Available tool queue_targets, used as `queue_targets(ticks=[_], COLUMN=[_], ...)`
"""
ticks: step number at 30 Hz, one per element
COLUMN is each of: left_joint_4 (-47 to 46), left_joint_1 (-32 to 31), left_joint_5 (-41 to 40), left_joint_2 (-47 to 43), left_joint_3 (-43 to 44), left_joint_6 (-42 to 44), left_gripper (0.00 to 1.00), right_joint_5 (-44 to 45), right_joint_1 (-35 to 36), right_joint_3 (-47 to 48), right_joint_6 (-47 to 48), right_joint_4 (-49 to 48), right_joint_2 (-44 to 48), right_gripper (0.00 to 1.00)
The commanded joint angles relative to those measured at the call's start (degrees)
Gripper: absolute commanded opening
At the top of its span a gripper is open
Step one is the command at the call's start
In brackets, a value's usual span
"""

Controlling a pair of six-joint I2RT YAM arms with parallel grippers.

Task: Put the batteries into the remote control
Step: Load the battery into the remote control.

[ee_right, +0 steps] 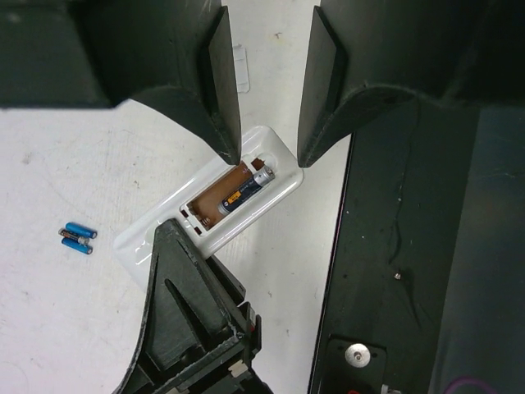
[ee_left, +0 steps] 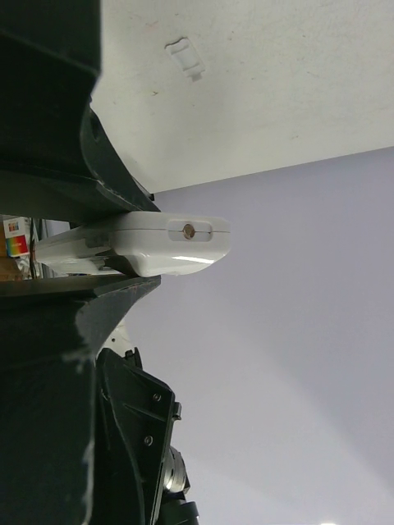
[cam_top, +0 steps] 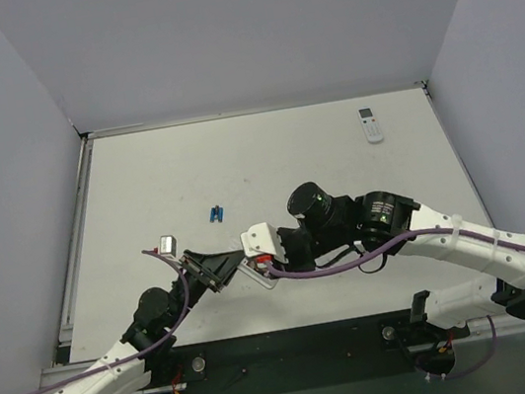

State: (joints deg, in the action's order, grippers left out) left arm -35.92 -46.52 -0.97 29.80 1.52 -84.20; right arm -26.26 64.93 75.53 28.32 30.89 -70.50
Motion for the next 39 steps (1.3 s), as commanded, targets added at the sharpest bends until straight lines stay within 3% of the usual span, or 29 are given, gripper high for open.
queue_targets(ticks=[1, 8, 16, 39], left_joint_4=[-5.30, -5.30, -5.56, -6.09], left_joint_1=[-0.32, -0.32, -0.24, -0.32], left_joint_5=[2.38, 3.17, 4.14, 5.10], left_joint_2=[0.43, 0.08, 0.26, 0.78], left_joint_3=[-4.42, -3.89, -3.19, -2.22], left_joint_6=[1.15, 1.94, 2.55, 2.82], left_gripper=[0.00, 0.00, 0.00, 0.00], right_joint_5=[-5.64, -9.51, -12.15, -13.20], right_joint_1=[-1.12, -2.43, -2.79, -3.14], right_joint_3=[-1.87, -3.10, -3.10, -4.60], right_joint_6=[6.84, 10.27, 10.71, 10.71], right_joint_4=[-1.54, -1.63, -1.45, -0.84], right_joint_2=[1.33, -0.34, -2.36, -4.82], right_gripper=[0.30, 0.29, 0.21, 0.18])
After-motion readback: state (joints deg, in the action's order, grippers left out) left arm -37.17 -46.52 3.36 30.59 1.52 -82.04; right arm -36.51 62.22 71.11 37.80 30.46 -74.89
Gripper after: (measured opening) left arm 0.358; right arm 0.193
